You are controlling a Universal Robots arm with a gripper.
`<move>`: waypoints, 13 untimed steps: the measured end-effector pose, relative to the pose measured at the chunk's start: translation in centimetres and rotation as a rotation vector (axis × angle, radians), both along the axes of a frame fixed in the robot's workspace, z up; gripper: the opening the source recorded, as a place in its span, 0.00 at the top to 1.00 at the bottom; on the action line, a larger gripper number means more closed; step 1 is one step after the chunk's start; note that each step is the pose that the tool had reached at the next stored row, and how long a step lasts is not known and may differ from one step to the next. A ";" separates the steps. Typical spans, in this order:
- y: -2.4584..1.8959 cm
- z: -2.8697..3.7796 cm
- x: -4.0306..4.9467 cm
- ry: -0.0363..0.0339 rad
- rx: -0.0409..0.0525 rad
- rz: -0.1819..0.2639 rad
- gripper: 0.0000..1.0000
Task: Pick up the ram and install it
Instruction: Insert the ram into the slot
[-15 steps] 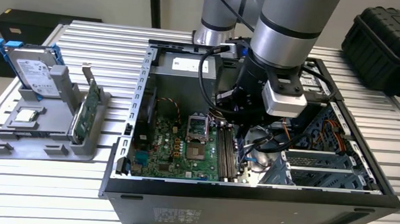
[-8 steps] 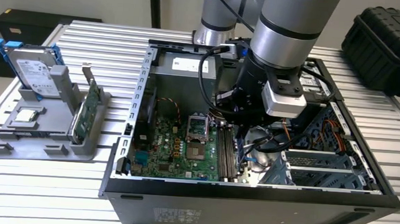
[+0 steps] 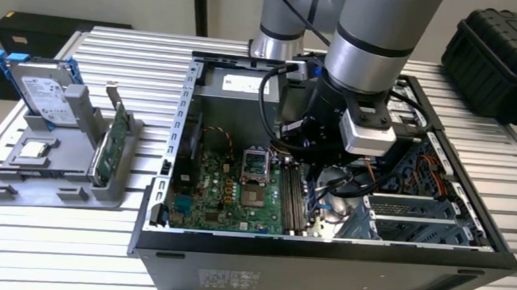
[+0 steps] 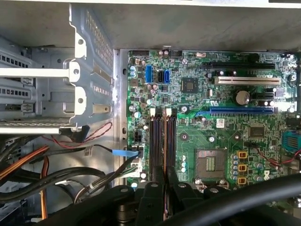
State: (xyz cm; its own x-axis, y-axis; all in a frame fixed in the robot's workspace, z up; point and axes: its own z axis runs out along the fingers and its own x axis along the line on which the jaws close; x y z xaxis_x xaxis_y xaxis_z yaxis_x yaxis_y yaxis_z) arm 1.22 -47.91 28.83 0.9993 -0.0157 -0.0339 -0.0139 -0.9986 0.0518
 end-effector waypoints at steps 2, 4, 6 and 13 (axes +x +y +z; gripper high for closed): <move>0.00 -0.01 0.00 0.0000 -0.0001 0.000 1.00; 0.01 -0.04 0.00 0.0000 0.0000 0.000 1.00; 0.02 -0.09 0.00 0.0000 0.0000 0.000 1.00; 0.04 -0.15 0.00 0.0000 0.0000 0.000 1.00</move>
